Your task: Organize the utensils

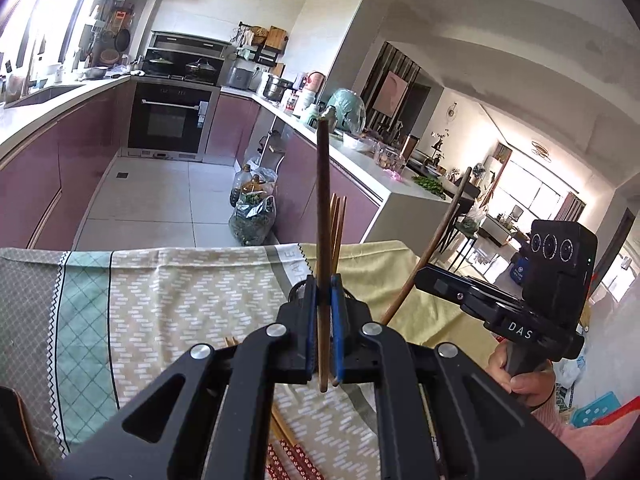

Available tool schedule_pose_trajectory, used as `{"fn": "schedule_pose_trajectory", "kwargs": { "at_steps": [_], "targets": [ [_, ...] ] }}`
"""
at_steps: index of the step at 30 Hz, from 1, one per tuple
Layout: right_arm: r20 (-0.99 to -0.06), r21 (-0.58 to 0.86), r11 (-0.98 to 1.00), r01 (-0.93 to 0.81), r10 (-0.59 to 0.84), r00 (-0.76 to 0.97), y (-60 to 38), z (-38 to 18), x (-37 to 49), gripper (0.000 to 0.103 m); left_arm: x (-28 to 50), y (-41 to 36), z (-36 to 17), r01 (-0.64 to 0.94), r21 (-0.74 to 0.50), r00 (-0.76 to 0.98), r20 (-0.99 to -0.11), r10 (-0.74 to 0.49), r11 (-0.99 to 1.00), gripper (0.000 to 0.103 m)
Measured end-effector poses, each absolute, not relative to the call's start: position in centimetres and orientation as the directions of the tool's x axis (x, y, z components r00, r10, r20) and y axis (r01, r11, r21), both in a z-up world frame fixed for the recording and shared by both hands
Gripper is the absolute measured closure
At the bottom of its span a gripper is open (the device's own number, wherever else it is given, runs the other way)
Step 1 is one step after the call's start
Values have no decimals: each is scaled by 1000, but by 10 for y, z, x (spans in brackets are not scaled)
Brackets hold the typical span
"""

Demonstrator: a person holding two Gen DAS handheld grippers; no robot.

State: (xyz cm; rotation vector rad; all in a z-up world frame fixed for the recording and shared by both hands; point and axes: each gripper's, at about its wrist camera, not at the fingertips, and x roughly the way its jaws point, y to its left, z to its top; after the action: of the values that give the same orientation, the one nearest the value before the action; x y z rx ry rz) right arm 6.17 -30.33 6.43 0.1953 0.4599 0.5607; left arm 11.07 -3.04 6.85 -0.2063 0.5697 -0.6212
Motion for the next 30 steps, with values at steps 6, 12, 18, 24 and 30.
{"fn": "schedule_pose_trajectory", "kwargs": {
  "at_steps": [6,12,18,24,30],
  "targets": [
    [-317,265,844,-466,533,785,-310,92,65,98,117,-39,101,517,-317,697,-382,-606,795,96],
    [-295,252,856,-452,513,806,-316,97,78,98,131,-54,115,525,-277,713,-372,-594,805,96],
    [-355,262,866,-426,497,792,-313,78,100,98,154,-79,95,510,-230,688,-469,-554,829,96],
    [-445,293,862,-415,507,738,-304,52,121,98,171,-100,64,520,-177,625,-587,-514,836,96],
    [-508,318,863,-394,505,698,-296,32,135,98,185,-112,46,527,-150,593,-640,-489,837,95]
  ]
}}
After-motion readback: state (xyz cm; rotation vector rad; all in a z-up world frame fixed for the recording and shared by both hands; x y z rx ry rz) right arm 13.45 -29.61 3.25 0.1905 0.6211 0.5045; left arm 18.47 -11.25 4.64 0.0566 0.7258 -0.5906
